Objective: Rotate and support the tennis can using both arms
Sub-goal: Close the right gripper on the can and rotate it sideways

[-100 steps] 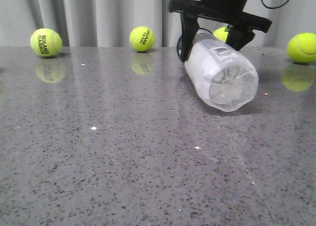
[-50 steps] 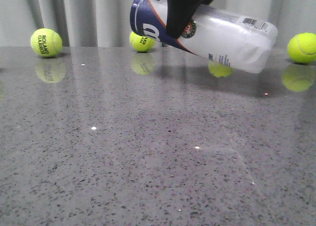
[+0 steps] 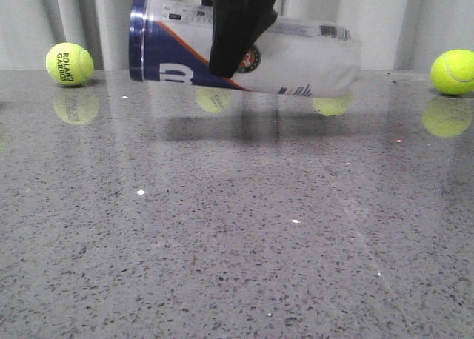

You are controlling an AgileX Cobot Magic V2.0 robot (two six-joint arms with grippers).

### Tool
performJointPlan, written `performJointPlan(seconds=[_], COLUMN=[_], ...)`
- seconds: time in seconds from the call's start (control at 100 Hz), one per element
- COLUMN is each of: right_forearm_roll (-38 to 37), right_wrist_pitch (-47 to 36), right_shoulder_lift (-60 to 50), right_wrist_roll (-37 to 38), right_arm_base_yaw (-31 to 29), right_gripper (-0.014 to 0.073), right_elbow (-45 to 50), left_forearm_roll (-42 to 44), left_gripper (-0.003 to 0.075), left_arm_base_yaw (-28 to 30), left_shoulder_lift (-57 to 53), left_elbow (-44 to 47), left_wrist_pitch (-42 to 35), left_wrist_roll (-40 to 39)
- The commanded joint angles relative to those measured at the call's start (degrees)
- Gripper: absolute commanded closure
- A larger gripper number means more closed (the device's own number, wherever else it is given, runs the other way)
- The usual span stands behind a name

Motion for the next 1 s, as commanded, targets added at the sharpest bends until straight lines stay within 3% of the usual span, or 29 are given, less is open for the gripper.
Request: performJointPlan(seconds=[0.0, 0.59, 0.68, 0.8, 0.99], right_forearm_roll=[0.3, 0.7, 0.7, 0.7, 0.7], right_wrist_pitch=[4.9, 3.9, 3.9, 2.8, 3.3], right_shoulder_lift=[-1.7, 2.6, 2.6, 2.6, 2.6], right_wrist_roll=[-1.0, -0.6, -0.2, 2.4, 2.4], right_arm_base_yaw=[0.0, 0.0, 0.0, 0.0, 0.0], right_gripper=[0.0253, 0.0249, 0.0171, -0.0071, -0.0041], right_elbow=[-2.0, -2.0, -2.0, -2.0, -2.1], left_forearm_roll=[-0.1, -0.1, -0.1, -0.1, -0.1], left_gripper=[0.0740, 0.0740, 0.0740, 0.0740, 0.0740], left_arm_base_yaw=[0.0, 0.0, 0.0, 0.0, 0.0], left_shoulder_lift=[-1.9, -1.9, -1.9, -1.9, -1.9], left_elbow=[2.6, 2.6, 2.6, 2.6, 2.6], left_wrist_pitch=[-4.3, -4.3, -4.3, -4.3, -4.3], left_wrist_roll=[-0.6, -0.6, -0.6, -0.6, -0.6])
